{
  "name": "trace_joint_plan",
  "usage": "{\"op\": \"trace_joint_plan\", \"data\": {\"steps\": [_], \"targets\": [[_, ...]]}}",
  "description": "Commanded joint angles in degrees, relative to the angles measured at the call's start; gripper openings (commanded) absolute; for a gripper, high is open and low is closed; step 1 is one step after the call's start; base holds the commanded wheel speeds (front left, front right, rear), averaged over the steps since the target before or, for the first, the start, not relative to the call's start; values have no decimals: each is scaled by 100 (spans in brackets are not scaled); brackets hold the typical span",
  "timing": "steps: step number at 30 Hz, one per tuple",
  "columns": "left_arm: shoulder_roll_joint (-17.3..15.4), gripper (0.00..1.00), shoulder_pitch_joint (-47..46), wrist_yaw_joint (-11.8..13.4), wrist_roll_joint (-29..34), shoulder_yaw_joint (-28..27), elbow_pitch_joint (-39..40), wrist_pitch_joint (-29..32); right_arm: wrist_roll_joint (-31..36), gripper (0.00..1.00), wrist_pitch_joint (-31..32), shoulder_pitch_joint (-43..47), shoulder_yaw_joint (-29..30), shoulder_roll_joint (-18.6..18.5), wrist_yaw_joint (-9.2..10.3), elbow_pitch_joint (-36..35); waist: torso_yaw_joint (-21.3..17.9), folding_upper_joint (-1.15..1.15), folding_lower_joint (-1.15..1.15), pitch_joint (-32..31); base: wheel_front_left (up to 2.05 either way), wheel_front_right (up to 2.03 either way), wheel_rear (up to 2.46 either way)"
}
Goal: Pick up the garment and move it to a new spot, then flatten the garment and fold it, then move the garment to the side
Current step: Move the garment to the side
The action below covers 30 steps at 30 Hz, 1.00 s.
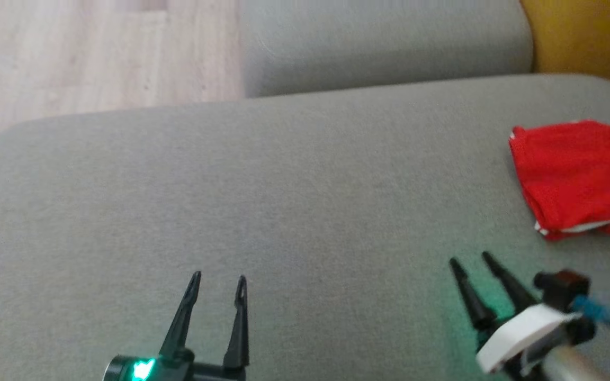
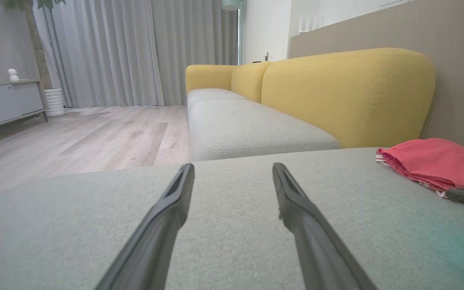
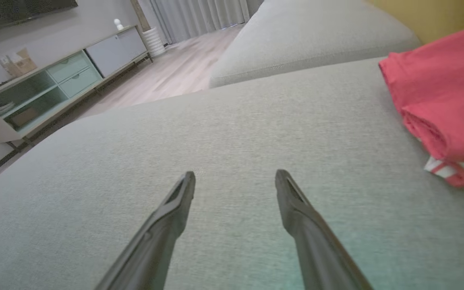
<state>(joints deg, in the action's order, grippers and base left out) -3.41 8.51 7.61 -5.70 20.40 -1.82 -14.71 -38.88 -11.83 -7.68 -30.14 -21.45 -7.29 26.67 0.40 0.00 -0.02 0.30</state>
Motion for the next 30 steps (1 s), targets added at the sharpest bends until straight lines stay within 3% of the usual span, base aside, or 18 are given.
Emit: {"op": "trace_joint_plan", "data": {"steps": [1, 5, 10, 16, 30], "targets": [[28, 100, -148, 21, -40, -203, 161, -29, 104, 100, -114, -71, -9, -16, -20, -142, 215, 0, 2, -231, 0, 0, 0], [35, 100, 42, 19, -76, -364, 141, -29, 916, 100, -306, 285, 260, 510, -20, -362, 293, 0, 2, -415, 0, 0, 0], [40, 100, 211, 8, -20, -547, 157, -29, 2235, 100, -315, 1047, 1352, 1104, -20, -1474, 329, 0, 2, -550, 0, 0, 0], [45, 100, 457, -2, 63, -697, 280, -29, 3003, 100, -316, 2051, 2300, 1552, -20, -2291, 397, 0, 2, -679, 0, 0, 0], [51, 100, 661, -4, 135, -888, 335, -29, 3206, 100, -317, 2425, 2540, 1804, -20, -2471, 400, 0, 2, -779, 0, 0, 0]]}}
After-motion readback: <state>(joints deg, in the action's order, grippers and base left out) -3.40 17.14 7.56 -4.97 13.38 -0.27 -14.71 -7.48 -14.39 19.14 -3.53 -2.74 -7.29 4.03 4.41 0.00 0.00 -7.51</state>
